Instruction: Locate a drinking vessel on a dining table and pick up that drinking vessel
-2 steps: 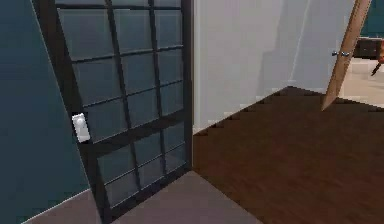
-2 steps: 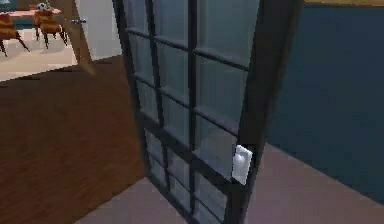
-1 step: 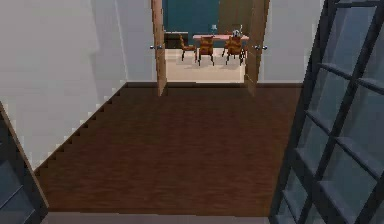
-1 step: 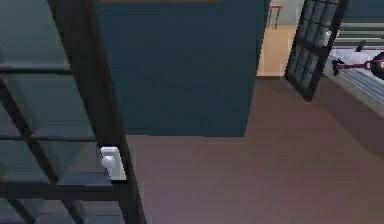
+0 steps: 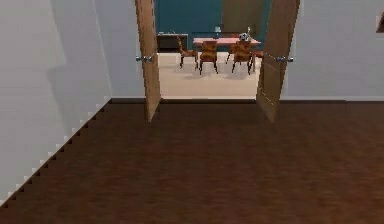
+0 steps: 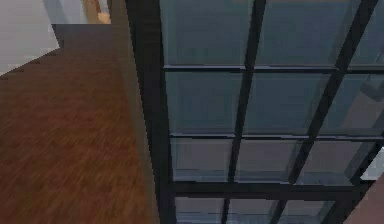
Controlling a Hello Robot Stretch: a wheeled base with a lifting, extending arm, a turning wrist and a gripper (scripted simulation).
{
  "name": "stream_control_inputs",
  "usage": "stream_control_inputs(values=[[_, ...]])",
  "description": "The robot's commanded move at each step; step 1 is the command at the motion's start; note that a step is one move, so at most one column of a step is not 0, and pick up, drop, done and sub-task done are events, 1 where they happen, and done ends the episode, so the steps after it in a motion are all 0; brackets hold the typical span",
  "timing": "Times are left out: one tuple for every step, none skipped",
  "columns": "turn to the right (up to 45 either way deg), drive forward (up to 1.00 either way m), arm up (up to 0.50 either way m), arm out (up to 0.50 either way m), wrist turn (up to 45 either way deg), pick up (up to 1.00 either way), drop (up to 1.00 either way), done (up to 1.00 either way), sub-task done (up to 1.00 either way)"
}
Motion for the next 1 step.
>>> stream_control_inputs(values=[[3.0, 0.0, 0.0, 0.0, 0.0, 0.0, 0.0, 0.0, 0.0]])
